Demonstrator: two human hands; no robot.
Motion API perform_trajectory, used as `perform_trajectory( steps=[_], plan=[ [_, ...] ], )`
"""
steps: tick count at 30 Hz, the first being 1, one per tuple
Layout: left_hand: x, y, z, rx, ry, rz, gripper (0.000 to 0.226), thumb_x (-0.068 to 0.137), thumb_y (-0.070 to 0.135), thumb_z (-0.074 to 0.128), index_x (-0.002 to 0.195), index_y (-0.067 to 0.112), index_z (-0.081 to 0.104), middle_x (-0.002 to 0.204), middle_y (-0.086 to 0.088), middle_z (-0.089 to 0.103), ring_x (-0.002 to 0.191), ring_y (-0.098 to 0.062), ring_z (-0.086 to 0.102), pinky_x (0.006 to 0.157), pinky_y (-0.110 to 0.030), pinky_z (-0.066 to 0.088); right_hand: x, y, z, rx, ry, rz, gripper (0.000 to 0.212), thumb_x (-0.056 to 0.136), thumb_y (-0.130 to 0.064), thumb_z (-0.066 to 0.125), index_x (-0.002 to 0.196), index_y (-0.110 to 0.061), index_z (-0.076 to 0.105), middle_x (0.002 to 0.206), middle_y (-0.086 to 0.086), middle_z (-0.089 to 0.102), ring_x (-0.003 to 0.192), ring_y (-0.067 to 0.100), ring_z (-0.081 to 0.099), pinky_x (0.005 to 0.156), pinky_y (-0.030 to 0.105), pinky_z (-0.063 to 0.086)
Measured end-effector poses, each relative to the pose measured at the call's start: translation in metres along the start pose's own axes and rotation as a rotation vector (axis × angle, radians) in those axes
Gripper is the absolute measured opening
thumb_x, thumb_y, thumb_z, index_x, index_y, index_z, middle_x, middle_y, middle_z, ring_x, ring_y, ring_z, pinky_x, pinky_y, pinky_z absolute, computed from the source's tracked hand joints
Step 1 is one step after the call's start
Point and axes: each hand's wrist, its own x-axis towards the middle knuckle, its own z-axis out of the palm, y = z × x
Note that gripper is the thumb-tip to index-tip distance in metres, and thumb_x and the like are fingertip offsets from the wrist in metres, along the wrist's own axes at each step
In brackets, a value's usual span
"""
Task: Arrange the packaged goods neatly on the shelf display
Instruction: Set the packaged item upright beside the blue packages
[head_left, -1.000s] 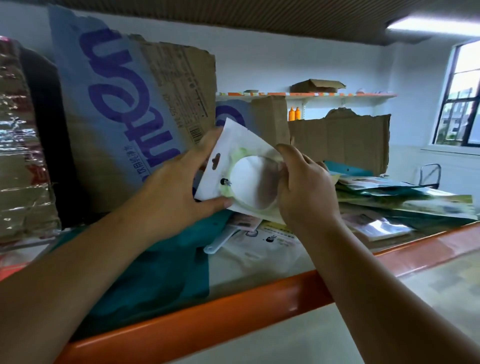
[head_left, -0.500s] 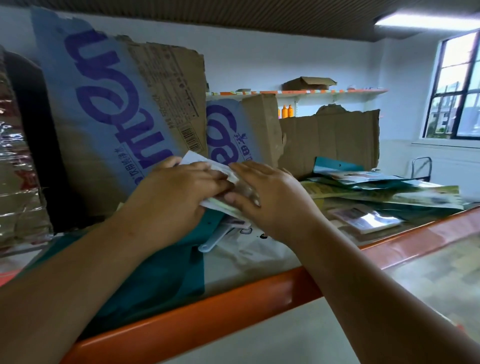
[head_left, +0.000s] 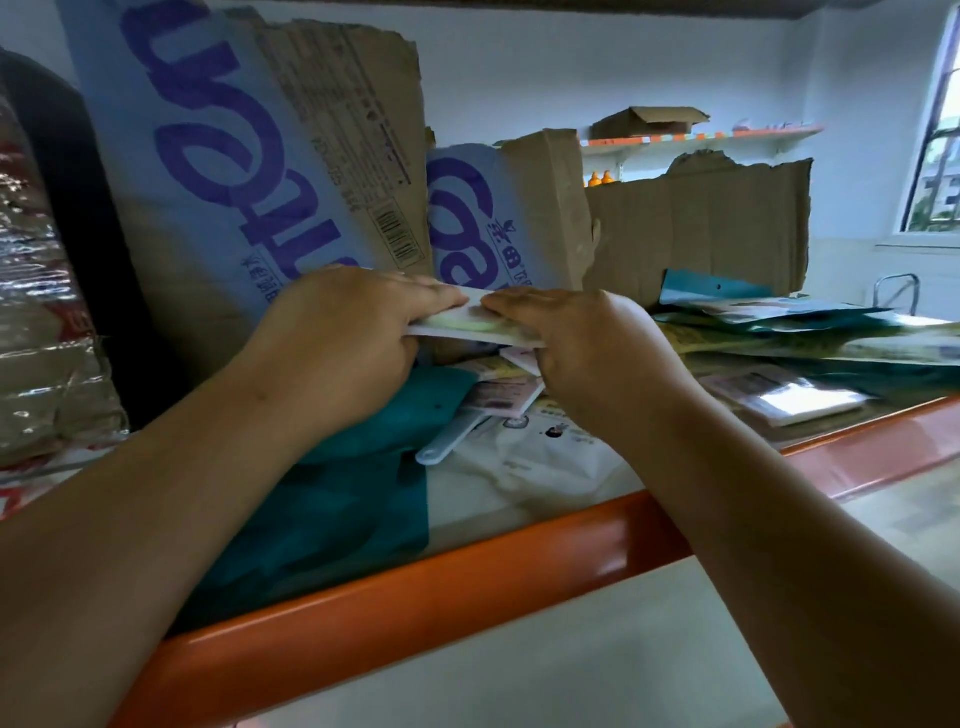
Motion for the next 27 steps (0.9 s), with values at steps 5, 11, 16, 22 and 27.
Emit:
perform_trajectory(
  steps=[5,11,16,22,27],
  plan=[
    [0.000,0.002,-0.006,0.062,-0.002,0.056,0.058,0.095,0.014,0.056,0.148,0.036,0.049,0.151,0.014,0.049,0.138,-0.011,0.044,0.107,-0.032,0.036,-0.003,-0.004,0.002,-0.046,0.016,-0.009,0.065,0.091,-0.004,0.051,0.150,-0.030,0.043,0.149,-0.009,0.050,0.132,0.014,0.051,0.109,0.037,0.043],
    [-0.008,0.003,-0.027,0.156,0.019,0.096,0.067,0.089,0.009,0.060,0.149,0.036,0.045,0.152,0.011,0.048,0.140,-0.013,0.042,0.110,-0.041,0.037,-0.010,-0.031,-0.023,-0.146,-0.008,-0.001,0.070,0.094,-0.008,0.050,0.157,-0.026,0.026,0.161,-0.008,0.031,0.147,0.015,0.030,0.121,0.038,0.022],
    [-0.040,-0.011,-0.068,0.114,0.082,0.082,0.068,0.081,0.003,0.065,0.142,0.030,0.055,0.143,0.006,0.059,0.134,-0.017,0.052,0.111,-0.049,0.041,-0.022,-0.076,-0.050,-0.151,0.064,-0.059,0.074,0.089,-0.001,0.051,0.156,-0.024,0.030,0.160,-0.006,0.033,0.148,0.014,0.028,0.122,0.033,0.017],
    [-0.108,-0.075,-0.133,0.007,0.204,0.093,0.058,0.078,0.001,0.067,0.130,0.027,0.068,0.135,0.010,0.065,0.130,-0.013,0.057,0.109,-0.044,0.047,-0.029,-0.164,-0.068,-0.170,0.112,-0.200,0.075,0.085,0.006,0.052,0.154,-0.020,0.036,0.156,0.000,0.041,0.146,0.018,0.034,0.120,0.029,0.017],
    [-0.185,-0.151,-0.187,0.077,0.231,0.053,0.051,0.082,0.021,0.077,0.131,0.030,0.067,0.136,0.012,0.064,0.128,-0.011,0.059,0.104,-0.042,0.050,-0.018,-0.252,-0.067,-0.125,0.132,-0.306,0.071,0.087,0.007,0.048,0.152,-0.021,0.042,0.154,0.000,0.044,0.145,0.020,0.037,0.119,0.034,0.027]
  ],
)
